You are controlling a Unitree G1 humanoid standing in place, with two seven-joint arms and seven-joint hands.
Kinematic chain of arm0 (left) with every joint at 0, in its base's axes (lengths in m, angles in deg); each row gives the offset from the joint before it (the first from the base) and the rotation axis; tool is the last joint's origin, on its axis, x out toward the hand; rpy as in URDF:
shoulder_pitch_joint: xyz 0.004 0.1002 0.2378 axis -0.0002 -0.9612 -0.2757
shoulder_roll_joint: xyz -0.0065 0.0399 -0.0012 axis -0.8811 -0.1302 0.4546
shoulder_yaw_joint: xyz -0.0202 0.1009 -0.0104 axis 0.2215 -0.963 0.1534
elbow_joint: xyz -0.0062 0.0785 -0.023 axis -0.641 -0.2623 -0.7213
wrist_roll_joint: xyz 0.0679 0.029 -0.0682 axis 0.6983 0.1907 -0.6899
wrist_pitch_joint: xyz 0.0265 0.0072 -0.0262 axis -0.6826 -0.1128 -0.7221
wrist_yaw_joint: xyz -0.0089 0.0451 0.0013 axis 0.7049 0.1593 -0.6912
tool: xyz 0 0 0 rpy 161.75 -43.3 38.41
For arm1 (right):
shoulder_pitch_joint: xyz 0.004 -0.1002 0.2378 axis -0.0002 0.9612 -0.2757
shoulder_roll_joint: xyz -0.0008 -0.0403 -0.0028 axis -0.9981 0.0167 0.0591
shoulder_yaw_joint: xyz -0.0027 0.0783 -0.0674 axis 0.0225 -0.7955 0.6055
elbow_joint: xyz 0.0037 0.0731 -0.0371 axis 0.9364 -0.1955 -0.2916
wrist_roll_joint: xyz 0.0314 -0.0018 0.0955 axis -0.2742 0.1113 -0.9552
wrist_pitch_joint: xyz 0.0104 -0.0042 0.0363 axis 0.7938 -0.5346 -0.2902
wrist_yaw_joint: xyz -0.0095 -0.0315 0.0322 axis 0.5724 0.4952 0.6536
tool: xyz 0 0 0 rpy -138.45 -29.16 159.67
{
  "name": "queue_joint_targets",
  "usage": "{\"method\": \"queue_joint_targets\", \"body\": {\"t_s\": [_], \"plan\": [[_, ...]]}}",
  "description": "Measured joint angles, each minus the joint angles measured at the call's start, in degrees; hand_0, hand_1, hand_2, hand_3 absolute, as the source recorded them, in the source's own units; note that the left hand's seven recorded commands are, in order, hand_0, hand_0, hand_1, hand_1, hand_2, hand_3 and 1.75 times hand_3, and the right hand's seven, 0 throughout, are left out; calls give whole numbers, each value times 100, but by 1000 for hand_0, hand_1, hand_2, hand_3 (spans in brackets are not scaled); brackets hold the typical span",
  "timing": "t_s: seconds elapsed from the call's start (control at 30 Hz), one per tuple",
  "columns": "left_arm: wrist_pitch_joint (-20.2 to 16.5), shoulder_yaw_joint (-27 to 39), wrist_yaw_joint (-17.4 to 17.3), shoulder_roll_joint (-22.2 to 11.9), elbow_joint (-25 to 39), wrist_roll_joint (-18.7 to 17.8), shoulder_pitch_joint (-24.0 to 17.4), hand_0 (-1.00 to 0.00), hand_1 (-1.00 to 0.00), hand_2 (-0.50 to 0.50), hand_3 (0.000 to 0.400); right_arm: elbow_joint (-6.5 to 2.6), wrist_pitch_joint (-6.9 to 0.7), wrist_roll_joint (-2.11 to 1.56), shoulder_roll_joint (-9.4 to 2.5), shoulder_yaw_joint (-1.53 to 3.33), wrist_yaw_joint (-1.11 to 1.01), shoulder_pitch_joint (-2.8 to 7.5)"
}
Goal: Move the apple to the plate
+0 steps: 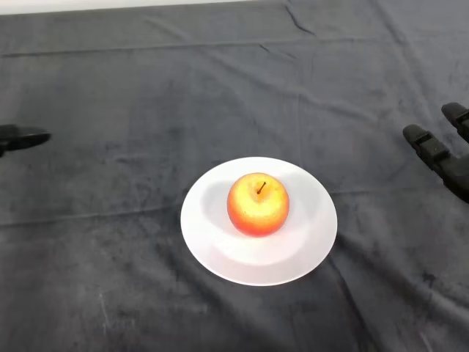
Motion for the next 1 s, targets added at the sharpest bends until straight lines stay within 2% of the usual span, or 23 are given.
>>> {"method": "queue_joint_targets", "body": {"t_s": [0.23, 0.37, 0.47, 0.6, 0.77, 1.0], "plan": [[26, 560, 183, -33, 16, -34, -84, 0, 0, 0, 0, 0, 0, 0, -3, 1, 0, 0], [123, 823, 248, -43, 21, -120, -340, 0, 0, 0, 0, 0, 0, 0, -2, 0, 0, 0], [230, 968, 296, -42, 18, -141, -437, 0, 0, 0, 0, 0, 0, 0, -1, 0, 0, 0], [553, 1294, 382, -45, -62, -231, -438, 0, 0, 0, 0, 0, 0, 0, -4, 1, 0, 0], [940, 1626, 498, -89, -634, -254, -437, 0, 0, 0, 0, 0, 0, 0, -2, 0, 0, 0], [1231, 1781, 675, -90, -1355, -357, -433, 0, 0, 0, 0, 0, 0, 0, -3, 0, 0, 0]]}}
